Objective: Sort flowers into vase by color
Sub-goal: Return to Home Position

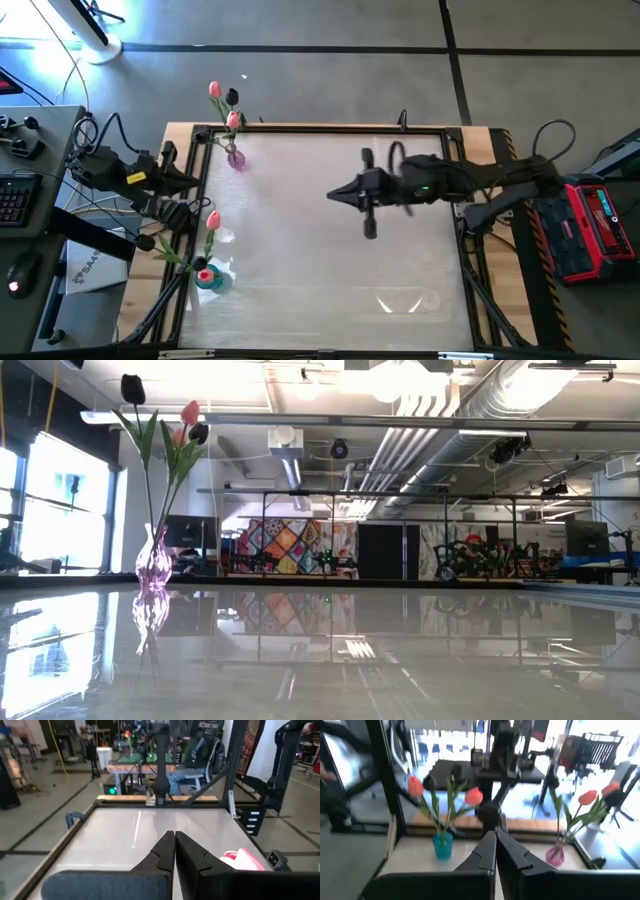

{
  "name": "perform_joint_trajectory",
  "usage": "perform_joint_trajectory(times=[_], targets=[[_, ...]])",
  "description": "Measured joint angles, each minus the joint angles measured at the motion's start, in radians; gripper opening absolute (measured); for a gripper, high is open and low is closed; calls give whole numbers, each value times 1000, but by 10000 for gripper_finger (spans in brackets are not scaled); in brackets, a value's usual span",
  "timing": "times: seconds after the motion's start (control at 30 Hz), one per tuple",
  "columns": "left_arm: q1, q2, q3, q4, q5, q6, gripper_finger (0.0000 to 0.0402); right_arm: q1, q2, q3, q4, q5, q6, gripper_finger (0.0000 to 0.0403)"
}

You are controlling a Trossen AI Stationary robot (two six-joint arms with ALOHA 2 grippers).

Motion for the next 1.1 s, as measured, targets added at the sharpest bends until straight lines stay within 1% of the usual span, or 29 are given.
perform_joint_trajectory(times=[0.13,0.23,0.33,0.37,0.5,0.57,0.63,0.7,0.77,0.93,1.1], targets=[[0,-56,-2,-13,-5,61,0,0,-114,-186,174,2,-5,0],[0,-106,-27,-1,-38,70,0,1,-177,-283,218,50,-2,0],[0,-151,-65,5,-52,55,0,0,-205,-343,233,53,89,0],[0,-164,-81,9,-53,48,0,-1,-205,-353,238,54,115,0],[0,-191,-148,29,-53,45,0,-13,-204,-365,238,129,148,0],[0,-195,-178,51,-54,45,0,-12,-214,-365,237,135,85,0],[0,-197,-205,84,-54,47,0,1,-222,-365,244,130,18,0],[0,-202,-220,94,-54,47,0,8,-242,-365,220,116,-16,0],[0,-207,-228,128,-60,54,0,7,-267,-365,172,113,-32,0],[0,-217,-236,126,-88,56,0,-22,-338,-365,67,113,-59,0],[0,-217,-245,132,-99,64,0,-52,-414,-365,-11,81,-73,0]])
